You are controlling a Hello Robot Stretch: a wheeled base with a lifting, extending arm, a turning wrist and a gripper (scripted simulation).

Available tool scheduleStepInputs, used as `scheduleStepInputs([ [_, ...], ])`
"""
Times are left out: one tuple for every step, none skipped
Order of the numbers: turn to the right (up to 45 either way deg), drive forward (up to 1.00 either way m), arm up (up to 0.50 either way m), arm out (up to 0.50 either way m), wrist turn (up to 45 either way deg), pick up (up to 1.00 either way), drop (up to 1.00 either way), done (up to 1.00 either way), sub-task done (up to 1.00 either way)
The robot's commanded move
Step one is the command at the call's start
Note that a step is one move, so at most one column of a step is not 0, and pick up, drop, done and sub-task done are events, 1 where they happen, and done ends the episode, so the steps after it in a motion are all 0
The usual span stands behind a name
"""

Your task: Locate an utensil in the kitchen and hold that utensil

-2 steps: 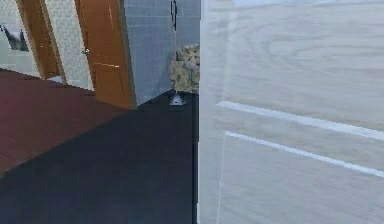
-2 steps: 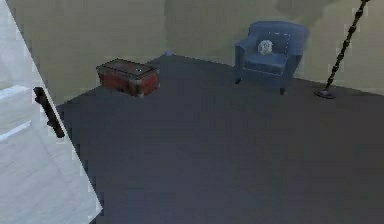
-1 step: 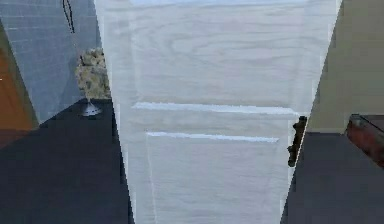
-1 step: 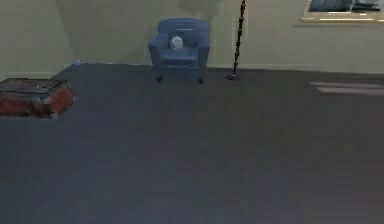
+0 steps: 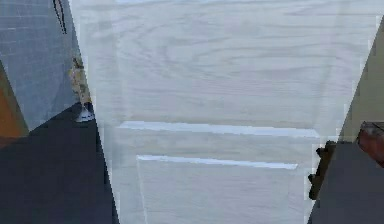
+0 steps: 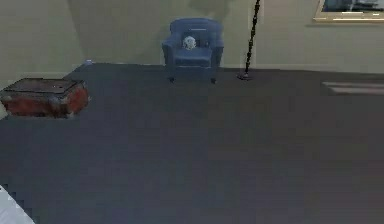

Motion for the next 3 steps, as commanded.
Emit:
scheduleStepInputs([
  [-12.0,0.0,0.0,0.0,0.0,0.0,0.0,0.0,0.0],
  [0.0,0.4,0.0,0.0,0.0,0.0,0.0,0.0,0.0],
  [-45.0,0.0,0.0,0.0,0.0,0.0,0.0,0.0,0.0],
])
